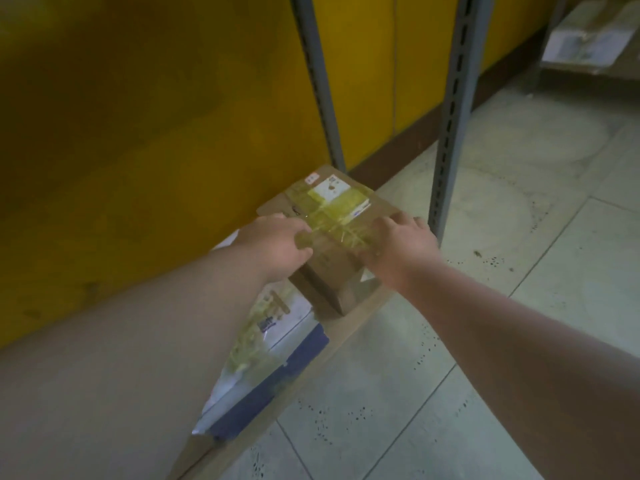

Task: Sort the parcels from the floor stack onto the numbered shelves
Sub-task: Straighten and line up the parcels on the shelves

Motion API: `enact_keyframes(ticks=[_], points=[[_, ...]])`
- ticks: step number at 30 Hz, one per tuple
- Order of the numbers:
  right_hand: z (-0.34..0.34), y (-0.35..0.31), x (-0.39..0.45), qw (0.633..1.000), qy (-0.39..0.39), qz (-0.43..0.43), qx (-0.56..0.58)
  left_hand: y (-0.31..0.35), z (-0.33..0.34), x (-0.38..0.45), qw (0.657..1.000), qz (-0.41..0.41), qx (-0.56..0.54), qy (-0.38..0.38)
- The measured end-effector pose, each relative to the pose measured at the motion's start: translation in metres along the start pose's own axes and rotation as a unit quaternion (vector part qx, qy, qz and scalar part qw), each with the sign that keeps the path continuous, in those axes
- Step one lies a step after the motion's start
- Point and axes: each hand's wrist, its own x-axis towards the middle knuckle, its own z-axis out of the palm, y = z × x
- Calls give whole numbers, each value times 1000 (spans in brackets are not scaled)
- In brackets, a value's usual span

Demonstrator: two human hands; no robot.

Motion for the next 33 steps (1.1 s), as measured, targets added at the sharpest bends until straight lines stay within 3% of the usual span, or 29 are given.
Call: enact_keyframes(ticks=[3,7,23,33], points=[[5,13,17,999,-4,31,-20,8,12,24,999,-28,-1,20],[14,18,22,997,-36,66,28,13,27,28,996,-37,80,-2],[11,11,13,996,-67,53,21,11,23,15,985,-36,149,-79],[11,10,8,997,-74,36,2,12,25,9,984,-45,155,-80]])
